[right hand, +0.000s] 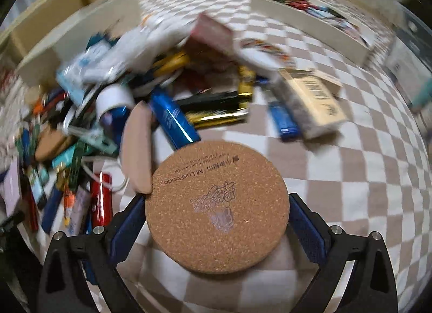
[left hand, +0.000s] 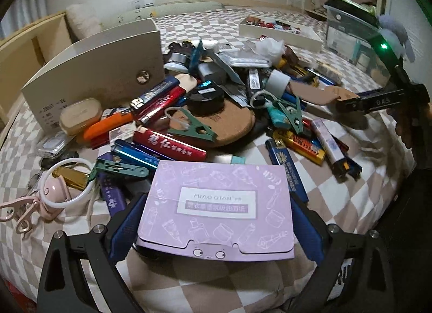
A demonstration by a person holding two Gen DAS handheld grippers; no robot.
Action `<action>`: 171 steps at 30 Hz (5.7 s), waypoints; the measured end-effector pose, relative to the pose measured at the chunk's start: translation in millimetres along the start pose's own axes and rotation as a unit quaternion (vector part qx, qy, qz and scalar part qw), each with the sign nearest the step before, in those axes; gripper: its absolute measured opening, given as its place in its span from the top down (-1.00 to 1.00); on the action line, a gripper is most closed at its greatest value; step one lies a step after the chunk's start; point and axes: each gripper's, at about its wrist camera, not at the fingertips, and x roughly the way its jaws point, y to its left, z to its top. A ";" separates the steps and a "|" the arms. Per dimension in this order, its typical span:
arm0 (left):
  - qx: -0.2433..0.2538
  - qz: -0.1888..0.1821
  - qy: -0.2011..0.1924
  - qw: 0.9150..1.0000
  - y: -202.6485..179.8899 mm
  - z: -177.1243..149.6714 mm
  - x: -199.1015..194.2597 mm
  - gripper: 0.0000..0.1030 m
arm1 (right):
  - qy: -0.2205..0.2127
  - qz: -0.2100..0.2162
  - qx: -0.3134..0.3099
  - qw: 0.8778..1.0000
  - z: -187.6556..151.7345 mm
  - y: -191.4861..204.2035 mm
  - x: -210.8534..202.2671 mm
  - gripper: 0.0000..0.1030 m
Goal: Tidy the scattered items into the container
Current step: 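Grasp the purple box with the left tool while the right grasps the cork coaster, then carry the purple box and cork coaster up over the white box with both tools, then lower the purple box and cork coaster into the white box and open both tools, then withdraw both tools from the white box back over the pile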
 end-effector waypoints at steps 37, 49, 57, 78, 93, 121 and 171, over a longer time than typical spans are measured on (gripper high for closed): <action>-0.068 -0.010 -0.042 0.997 27.9 1.9 -16.8 -0.93 | -0.036 0.110 0.032 0.993 -4.0 87.1 -16.7 -0.94; -0.081 -0.002 -0.083 0.993 57.5 29.7 -25.9 -0.93 | -0.048 0.169 0.054 0.983 21.0 120.0 -22.0 -0.94; -0.087 0.003 -0.107 0.990 85.6 57.3 -30.0 -0.93 | -0.072 0.194 0.042 0.977 60.7 147.8 -31.9 -0.94; -0.095 0.048 -0.180 0.978 166.5 135.9 -50.3 -0.93 | -0.131 0.236 0.014 0.963 153.4 196.1 -51.8 -0.94; -0.116 0.076 -0.164 0.977 220.4 186.0 -34.1 -0.93 | -0.146 0.279 0.021 0.949 213.9 222.7 -55.8 -0.94; -0.104 0.104 -0.054 0.988 258.7 203.8 43.5 -0.93 | -0.074 0.281 0.044 0.956 285.3 269.5 12.3 -0.94; -0.111 0.088 -0.086 0.986 244.5 194.8 -3.2 -0.99 | -0.101 0.208 0.013 0.973 278.4 271.6 9.9 -1.00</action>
